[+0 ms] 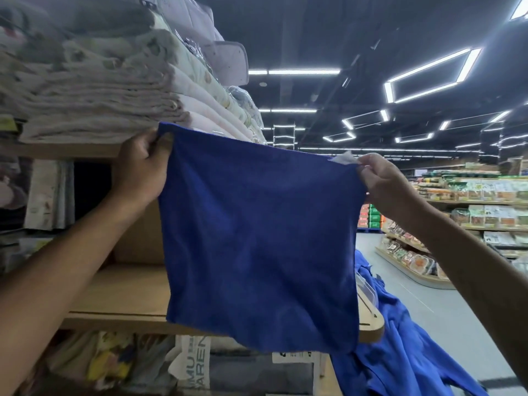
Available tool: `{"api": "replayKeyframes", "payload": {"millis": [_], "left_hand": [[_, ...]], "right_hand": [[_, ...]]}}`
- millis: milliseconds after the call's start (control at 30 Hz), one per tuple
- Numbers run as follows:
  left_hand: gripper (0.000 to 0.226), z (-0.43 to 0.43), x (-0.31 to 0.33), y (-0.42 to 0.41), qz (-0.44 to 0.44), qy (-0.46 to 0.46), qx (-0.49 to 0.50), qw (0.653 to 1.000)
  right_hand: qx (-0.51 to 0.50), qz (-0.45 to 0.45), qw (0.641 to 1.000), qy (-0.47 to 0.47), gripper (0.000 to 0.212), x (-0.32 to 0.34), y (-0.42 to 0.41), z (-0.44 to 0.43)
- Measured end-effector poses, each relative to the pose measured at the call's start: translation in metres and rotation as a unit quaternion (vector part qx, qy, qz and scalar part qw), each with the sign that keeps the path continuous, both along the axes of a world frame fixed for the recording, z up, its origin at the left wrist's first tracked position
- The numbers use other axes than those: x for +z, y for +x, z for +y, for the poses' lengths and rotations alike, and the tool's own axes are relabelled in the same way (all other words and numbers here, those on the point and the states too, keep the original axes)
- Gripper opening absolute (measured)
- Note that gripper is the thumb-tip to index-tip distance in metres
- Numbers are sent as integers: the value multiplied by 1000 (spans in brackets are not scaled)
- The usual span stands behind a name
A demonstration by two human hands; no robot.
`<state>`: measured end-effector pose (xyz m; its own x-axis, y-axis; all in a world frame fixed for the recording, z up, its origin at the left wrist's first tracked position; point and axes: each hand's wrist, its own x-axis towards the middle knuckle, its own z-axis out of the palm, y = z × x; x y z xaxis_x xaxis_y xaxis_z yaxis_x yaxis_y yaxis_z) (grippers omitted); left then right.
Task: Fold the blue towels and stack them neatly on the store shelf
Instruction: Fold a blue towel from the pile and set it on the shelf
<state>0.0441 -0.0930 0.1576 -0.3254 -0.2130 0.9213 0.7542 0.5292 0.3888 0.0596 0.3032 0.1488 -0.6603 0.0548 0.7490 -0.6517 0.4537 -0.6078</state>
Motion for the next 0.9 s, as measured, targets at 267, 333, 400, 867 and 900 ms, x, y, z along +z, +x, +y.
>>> {"api": "replayKeyframes", "payload": {"millis": [267,333,400,867,900], "left_hand": [[28,-9,-6,1,38,25,-46,998],[30,-13,-9,0,41,18,-54,998],[29,-16,-10,-1,40,13,-45,998],[26,-19,-2,-5,20,-60,52,997],[26,-19,-3,-5,23,-65,51,996]], "right_hand": [[223,-58,972,-39,19,1,24,-11],[257,-85,962,-22,32,-2,26,-10],[257,-100,961,-12,40,-5,27,-9],[179,-215,959,37,27,-26,16,-7],[180,-212,960,38,21,-28,15,-9]]}}
